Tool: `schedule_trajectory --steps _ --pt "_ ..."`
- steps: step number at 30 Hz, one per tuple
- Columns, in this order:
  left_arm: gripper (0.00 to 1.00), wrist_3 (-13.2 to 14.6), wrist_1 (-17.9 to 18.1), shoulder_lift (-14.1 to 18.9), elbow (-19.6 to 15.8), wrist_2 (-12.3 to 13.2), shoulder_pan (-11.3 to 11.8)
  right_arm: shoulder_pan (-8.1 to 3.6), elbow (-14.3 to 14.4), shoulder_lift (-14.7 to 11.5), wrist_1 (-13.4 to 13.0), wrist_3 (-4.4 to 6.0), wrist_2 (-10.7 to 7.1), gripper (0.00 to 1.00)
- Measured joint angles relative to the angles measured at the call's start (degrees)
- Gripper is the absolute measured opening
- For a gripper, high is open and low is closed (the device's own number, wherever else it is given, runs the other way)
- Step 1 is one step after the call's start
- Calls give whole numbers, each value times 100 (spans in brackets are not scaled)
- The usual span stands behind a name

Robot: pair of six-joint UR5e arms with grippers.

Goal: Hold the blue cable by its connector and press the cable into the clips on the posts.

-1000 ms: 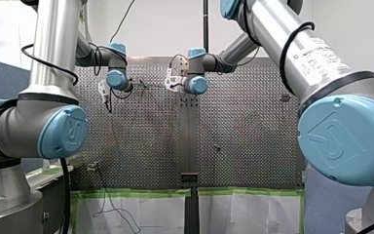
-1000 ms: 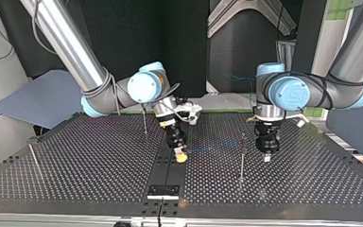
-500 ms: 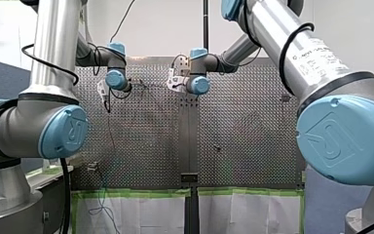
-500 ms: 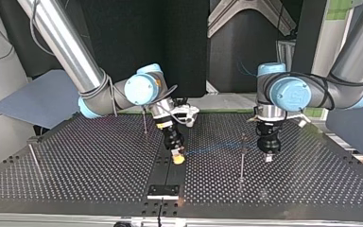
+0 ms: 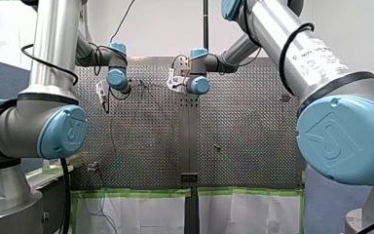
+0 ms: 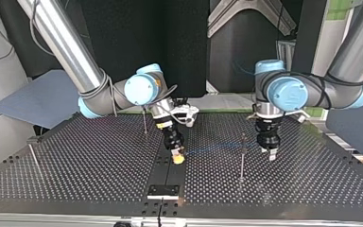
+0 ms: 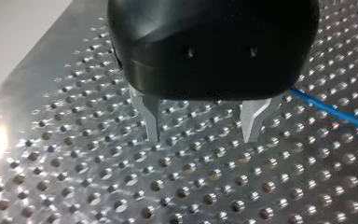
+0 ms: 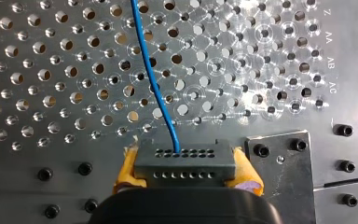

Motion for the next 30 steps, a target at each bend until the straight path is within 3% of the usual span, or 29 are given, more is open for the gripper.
schedule_trajectory --steps 3,4,15,22,30 --pt "90 38 -155 2 0 -68 -42 -10 0 0 0 -2 0 0" --pt "100 58 -221 1 0 -92 -51 -14 0 0 0 -5 3 0" --pt "100 116 -797 48 -3 -238 -91 -24 0 -5 101 -153 125 0" --pt "100 45 -1175 385 -78 -535 -229 -24 4 -4 186 -178 209 0" --pt "100 21 -1453 811 -253 -501 -396 -24 4 -1 223 -184 231 0"
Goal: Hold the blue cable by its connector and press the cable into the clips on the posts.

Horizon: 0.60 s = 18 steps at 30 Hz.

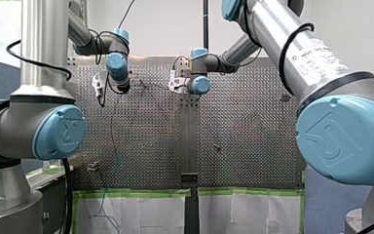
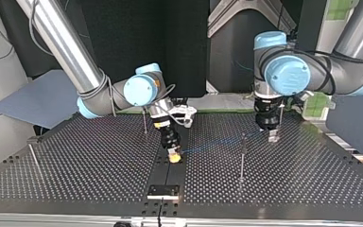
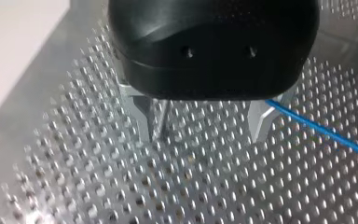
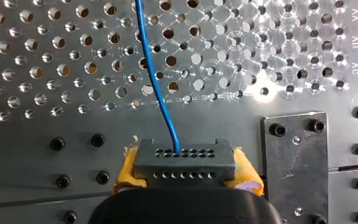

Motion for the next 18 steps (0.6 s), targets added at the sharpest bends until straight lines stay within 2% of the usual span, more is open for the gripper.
schedule_trajectory --steps 5,11,18 --pt "100 16 -202 211 -92 246 -94 0 -1 1 -4 3 7 0" --pt "100 29 -199 256 -192 555 -208 0 3 1 10 3 4 0" --pt "100 43 -176 390 -202 625 -323 0 4 2 7 26 9 0"
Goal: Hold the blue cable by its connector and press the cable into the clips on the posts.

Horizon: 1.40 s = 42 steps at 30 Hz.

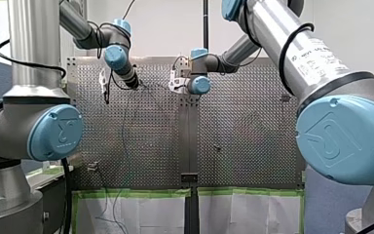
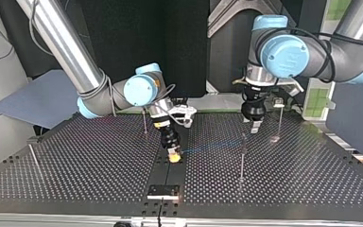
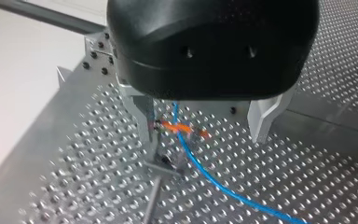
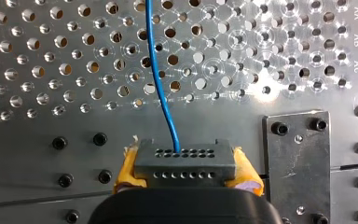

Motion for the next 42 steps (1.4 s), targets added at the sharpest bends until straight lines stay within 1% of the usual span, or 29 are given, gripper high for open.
schedule_trajectory --steps 13,27,30,33,37,42 --pt "100 55 148 79 -1 -83 -151 0 1 0 7 27 0 0" --pt "100 71 172 79 -1 -85 -171 -23 0 0 7 44 -5 0" --pt "100 149 180 80 -2 -90 -175 -32 1 -1 15 44 -6 0" --pt "100 289 165 81 -2 -117 -185 -42 0 -1 41 45 -2 0" --pt "100 472 279 80 -1 -63 -218 -61 -1 -4 80 45 0 0" --pt "100 379 508 72 -1 17 -266 -83 0 -7 93 45 1 0"
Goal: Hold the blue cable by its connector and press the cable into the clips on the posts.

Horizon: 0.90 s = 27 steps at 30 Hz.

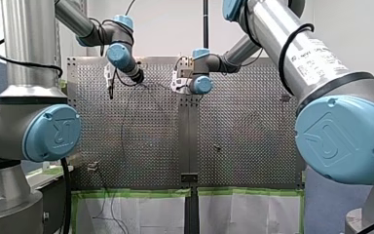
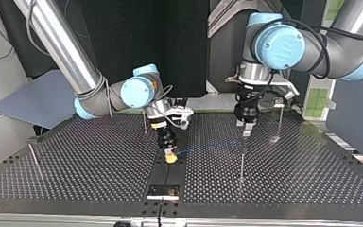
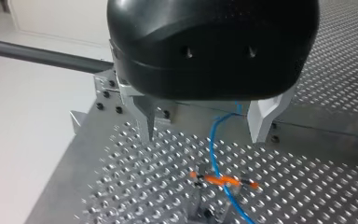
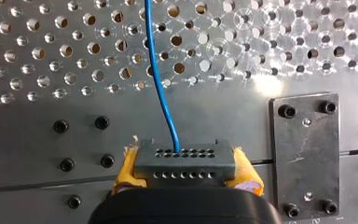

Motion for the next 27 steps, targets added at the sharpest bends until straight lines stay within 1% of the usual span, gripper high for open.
schedule_trajectory --steps 3,7,11,13,20,22,27 --pt "100 -80 148 -49 3 2 -40 -7 -1 -2 2 0 0 0" --pt "100 -127 316 -220 21 -3 -98 -29 -1 -9 41 0 -1 0" --pt "100 -139 349 -420 146 -42 -170 -49 -1 -13 105 -4 -6 0" --pt "100 -154 354 -515 248 -124 -211 -54 -1 -16 137 -13 -6 0" --pt "100 -185 355 -639 559 -498 -321 -63 0 -25 218 -24 -8 0" --pt "100 -169 315 -719 636 -600 -353 -63 0 -26 248 -25 -9 0" --pt "100 -101 249 -913 709 -718 -432 -76 0 -28 279 -26 -9 0"
